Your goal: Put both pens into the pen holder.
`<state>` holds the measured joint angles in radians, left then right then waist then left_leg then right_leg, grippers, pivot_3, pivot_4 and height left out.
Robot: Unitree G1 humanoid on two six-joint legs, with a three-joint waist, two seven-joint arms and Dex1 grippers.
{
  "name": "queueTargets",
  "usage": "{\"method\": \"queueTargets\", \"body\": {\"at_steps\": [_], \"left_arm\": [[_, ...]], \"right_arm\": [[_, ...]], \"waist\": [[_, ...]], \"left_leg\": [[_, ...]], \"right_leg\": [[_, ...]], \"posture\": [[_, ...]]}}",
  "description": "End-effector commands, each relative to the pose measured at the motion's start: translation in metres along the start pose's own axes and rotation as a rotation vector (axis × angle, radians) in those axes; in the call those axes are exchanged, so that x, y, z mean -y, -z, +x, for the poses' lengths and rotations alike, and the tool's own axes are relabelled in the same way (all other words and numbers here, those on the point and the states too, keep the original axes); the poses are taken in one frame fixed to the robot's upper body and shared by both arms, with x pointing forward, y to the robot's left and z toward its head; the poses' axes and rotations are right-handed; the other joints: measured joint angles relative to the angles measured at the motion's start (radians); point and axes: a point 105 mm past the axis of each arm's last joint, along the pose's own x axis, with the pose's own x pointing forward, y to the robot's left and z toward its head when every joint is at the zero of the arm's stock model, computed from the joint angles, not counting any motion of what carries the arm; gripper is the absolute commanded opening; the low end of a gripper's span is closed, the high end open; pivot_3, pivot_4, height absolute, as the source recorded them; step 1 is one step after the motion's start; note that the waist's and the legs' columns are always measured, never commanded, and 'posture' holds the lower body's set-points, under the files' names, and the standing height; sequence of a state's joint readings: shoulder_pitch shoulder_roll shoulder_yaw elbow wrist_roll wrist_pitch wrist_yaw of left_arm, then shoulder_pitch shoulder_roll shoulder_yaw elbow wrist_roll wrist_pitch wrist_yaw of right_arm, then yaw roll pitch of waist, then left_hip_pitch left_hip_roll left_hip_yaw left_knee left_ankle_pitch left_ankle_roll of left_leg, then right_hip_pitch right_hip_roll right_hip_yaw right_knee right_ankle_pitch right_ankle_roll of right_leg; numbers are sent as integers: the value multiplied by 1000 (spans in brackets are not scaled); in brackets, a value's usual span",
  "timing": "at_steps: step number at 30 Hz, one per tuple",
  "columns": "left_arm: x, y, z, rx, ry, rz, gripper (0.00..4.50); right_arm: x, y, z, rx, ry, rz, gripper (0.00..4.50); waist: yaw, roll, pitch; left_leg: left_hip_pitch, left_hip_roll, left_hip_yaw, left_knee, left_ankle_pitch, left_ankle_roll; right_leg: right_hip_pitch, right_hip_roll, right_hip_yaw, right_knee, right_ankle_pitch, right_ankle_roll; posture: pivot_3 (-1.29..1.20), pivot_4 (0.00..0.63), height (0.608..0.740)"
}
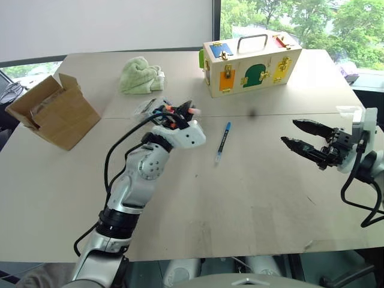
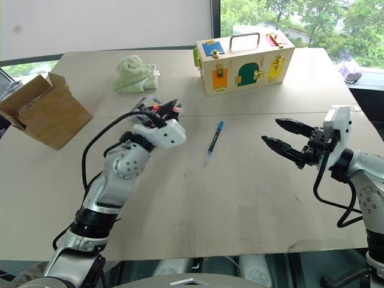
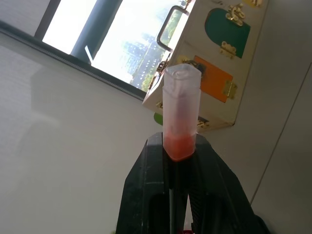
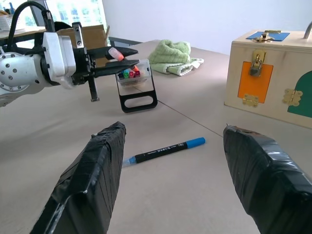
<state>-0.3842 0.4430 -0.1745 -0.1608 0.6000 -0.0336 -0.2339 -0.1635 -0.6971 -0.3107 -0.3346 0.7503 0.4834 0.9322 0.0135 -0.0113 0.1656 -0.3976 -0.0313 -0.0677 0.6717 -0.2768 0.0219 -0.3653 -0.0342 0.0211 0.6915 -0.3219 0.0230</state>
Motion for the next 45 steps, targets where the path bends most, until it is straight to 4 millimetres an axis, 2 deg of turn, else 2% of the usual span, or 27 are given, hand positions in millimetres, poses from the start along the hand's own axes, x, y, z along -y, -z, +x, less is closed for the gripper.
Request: {"method": "queueTargets", "body": {"at_steps": [1,10,17,18,19,21,23,25,27,33,39,43,45], "left_arm": [[-6,-3,-2,16,-15,7,0],[-17,21,-9,-78,-73,27,0],[-23,35,-3,-99,-96,34,0],[-25,36,-1,-99,-100,33,990],[-26,36,0,-98,-103,32,1299],[-29,35,3,-89,-109,32,2290],[-30,32,5,-78,-109,35,3064],[-30,31,5,-73,-114,36,4106],[-31,31,5,-77,-122,30,4399],[-33,31,5,-81,-129,34,4399],[-26,20,5,-42,-112,21,4399],[-26,23,5,-79,-155,-41,4399],[-21,15,7,-55,-138,-58,4399]], "right_arm": [[-2,-8,0,32,-5,-35,3407],[-2,-4,1,32,-2,-32,3407],[-4,-3,3,33,-6,-33,3407],[-3,-3,3,33,-5,-33,3525],[-3,-3,2,32,-3,-33,3525],[-3,-3,2,31,-1,-35,3525],[-2,-4,1,32,1,-37,3525],[-2,-4,1,32,2,-38,3525],[-1,-4,1,32,3,-40,3525],[-3,-5,2,31,-6,-39,3525],[-4,-5,2,26,-16,-35,3525],[-5,-4,3,25,-19,-35,3525],[-5,-4,3,25,-19,-34,3525]], "waist": [[-1,0,0],[0,0,0],[0,0,0],[0,0,0],[0,0,0],[0,0,0],[0,0,0],[0,0,0],[-1,0,0],[0,0,0],[0,0,0],[0,0,0],[0,0,0]], "left_leg": [[0,0,0,0,0,0],[0,0,0,0,0,0],[0,0,0,0,0,0],[0,0,0,0,0,0],[0,0,0,0,0,0],[0,0,1,0,1,-2],[-1,0,1,0,1,-2],[-1,0,1,0,1,-2],[-1,0,2,0,1,-2],[-1,0,3,0,1,-2],[-2,0,4,0,1,-2],[-2,0,4,0,1,-2],[-2,0,4,0,1,-2]], "right_leg": [[0,0,0,0,0,0],[0,0,0,0,0,0],[-1,0,0,1,0,0],[-1,0,0,1,0,0],[-1,0,0,1,0,0],[-2,0,0,2,0,0],[-2,0,1,2,0,0],[-2,0,1,2,0,0],[-2,0,2,2,0,0],[-4,0,3,4,0,0],[-5,0,4,4,0,0],[-5,0,4,4,0,0],[-5,0,4,4,0,0]], "posture": [[0,150,740],[0,150,740],[0,150,740],[0,150,740],[0,150,740],[0,150,740],[0,150,740],[0,150,740],[0,150,740],[0,150,740],[0,150,740],[0,150,740],[0,150,740]]}}
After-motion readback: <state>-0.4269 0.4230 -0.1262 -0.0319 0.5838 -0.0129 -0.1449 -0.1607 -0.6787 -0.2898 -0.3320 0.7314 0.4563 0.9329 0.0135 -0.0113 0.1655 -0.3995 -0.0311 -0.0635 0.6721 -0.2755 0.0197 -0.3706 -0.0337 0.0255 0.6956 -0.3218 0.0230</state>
